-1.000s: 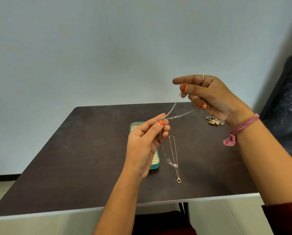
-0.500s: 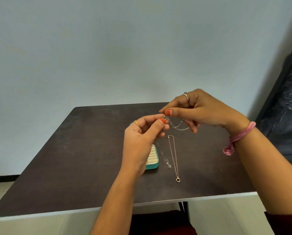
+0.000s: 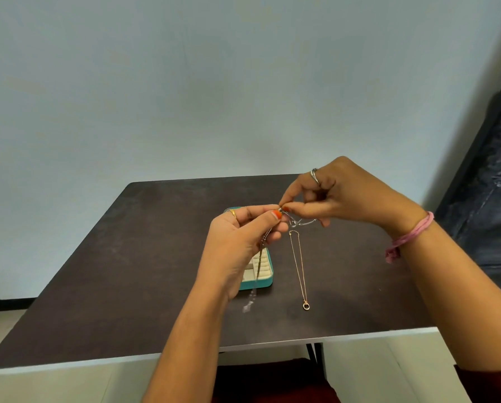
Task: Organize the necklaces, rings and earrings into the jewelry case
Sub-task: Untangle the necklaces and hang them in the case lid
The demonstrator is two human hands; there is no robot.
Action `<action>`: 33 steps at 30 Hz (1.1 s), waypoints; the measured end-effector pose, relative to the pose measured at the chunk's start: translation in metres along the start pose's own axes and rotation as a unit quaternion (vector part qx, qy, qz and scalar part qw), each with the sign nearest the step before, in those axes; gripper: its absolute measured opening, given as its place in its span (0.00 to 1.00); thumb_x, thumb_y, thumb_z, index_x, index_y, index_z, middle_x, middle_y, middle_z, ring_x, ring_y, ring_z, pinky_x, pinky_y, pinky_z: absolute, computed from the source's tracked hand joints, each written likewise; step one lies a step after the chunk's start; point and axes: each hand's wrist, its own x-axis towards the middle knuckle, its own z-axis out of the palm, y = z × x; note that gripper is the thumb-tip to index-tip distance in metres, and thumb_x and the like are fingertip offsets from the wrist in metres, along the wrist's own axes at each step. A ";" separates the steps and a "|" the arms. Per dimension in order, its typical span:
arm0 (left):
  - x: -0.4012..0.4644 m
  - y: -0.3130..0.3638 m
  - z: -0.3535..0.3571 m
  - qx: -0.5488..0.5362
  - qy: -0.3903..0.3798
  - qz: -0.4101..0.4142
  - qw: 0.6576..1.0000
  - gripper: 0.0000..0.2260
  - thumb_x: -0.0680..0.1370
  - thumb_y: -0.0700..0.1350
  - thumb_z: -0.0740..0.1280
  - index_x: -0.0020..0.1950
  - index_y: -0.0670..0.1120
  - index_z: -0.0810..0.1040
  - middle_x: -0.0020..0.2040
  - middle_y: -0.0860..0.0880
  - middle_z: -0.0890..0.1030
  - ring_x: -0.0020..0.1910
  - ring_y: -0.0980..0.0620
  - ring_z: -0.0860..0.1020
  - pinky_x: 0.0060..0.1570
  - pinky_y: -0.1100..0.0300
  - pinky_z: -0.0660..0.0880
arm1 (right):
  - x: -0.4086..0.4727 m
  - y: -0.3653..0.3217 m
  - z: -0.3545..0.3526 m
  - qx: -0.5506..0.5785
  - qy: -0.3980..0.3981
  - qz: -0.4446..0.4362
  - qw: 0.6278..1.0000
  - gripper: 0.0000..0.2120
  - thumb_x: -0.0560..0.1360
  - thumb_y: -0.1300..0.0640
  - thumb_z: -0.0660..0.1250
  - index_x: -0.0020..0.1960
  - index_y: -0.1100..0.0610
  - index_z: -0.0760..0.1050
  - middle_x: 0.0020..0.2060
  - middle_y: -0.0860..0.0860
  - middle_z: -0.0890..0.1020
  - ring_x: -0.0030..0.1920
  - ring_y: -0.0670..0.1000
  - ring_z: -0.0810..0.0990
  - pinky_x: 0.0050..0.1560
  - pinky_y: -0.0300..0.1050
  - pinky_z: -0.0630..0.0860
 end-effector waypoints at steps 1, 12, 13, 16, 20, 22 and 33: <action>0.001 0.000 -0.001 0.006 -0.005 -0.008 1.000 0.04 0.75 0.35 0.67 0.47 0.38 0.81 0.39 0.42 0.85 0.37 0.53 0.82 0.39 0.65 0.80 | 0.000 0.000 0.001 -0.018 -0.004 0.000 1.000 0.05 0.73 0.52 0.71 0.46 0.52 0.81 0.23 0.47 0.77 0.27 0.45 0.78 0.32 0.31 0.69; 0.007 -0.003 -0.004 0.001 -0.001 -0.114 0.993 0.06 0.75 0.35 0.64 0.42 0.39 0.80 0.35 0.44 0.81 0.33 0.53 0.79 0.35 0.63 0.78 | 0.004 0.002 0.018 0.110 -0.096 0.082 0.986 0.05 0.72 0.64 0.69 0.43 0.54 0.76 0.29 0.49 0.78 0.26 0.43 0.74 0.30 0.37 0.71; 0.007 -0.005 -0.001 -0.016 0.002 -0.127 0.992 0.06 0.75 0.36 0.62 0.41 0.39 0.79 0.35 0.45 0.79 0.32 0.54 0.78 0.33 0.63 0.77 | 0.004 0.003 0.020 0.145 -0.100 0.089 0.980 0.05 0.72 0.63 0.68 0.43 0.54 0.75 0.30 0.47 0.78 0.26 0.43 0.74 0.31 0.37 0.71; 0.008 -0.012 0.006 -0.107 -0.014 -0.164 0.980 0.06 0.75 0.38 0.57 0.41 0.42 0.73 0.32 0.48 0.71 0.28 0.57 0.70 0.27 0.66 0.69 | 0.004 0.006 0.030 0.232 -0.115 0.098 0.961 0.04 0.73 0.61 0.63 0.44 0.53 0.73 0.29 0.42 0.78 0.26 0.42 0.75 0.29 0.33 0.70; 0.009 -0.017 0.009 -0.243 -0.030 -0.156 0.957 0.05 0.69 0.38 0.58 0.43 0.43 0.71 0.33 0.49 0.70 0.27 0.58 0.64 0.26 0.67 0.63 | 0.002 0.008 0.044 0.307 -0.097 0.124 0.939 0.05 0.74 0.62 0.58 0.45 0.54 0.70 0.27 0.42 0.75 0.24 0.41 0.70 0.25 0.31 0.66; 0.008 -0.020 0.009 -0.273 -0.038 -0.126 0.953 0.06 0.66 0.40 0.60 0.42 0.44 0.71 0.35 0.49 0.70 0.28 0.57 0.64 0.27 0.66 0.64 | 0.002 0.009 0.047 0.332 -0.083 0.133 0.930 0.06 0.75 0.62 0.56 0.44 0.53 0.69 0.26 0.43 0.73 0.23 0.41 0.68 0.24 0.32 0.65; 0.005 -0.027 0.007 -0.029 -0.001 -0.026 0.999 0.04 0.78 0.38 0.57 0.45 0.42 0.70 0.32 0.49 0.68 0.28 0.57 0.66 0.30 0.62 0.68 | 0.003 0.007 0.055 0.380 -0.046 0.165 0.909 0.06 0.72 0.60 0.54 0.41 0.52 0.68 0.26 0.41 0.68 0.25 0.41 0.63 0.24 0.32 0.60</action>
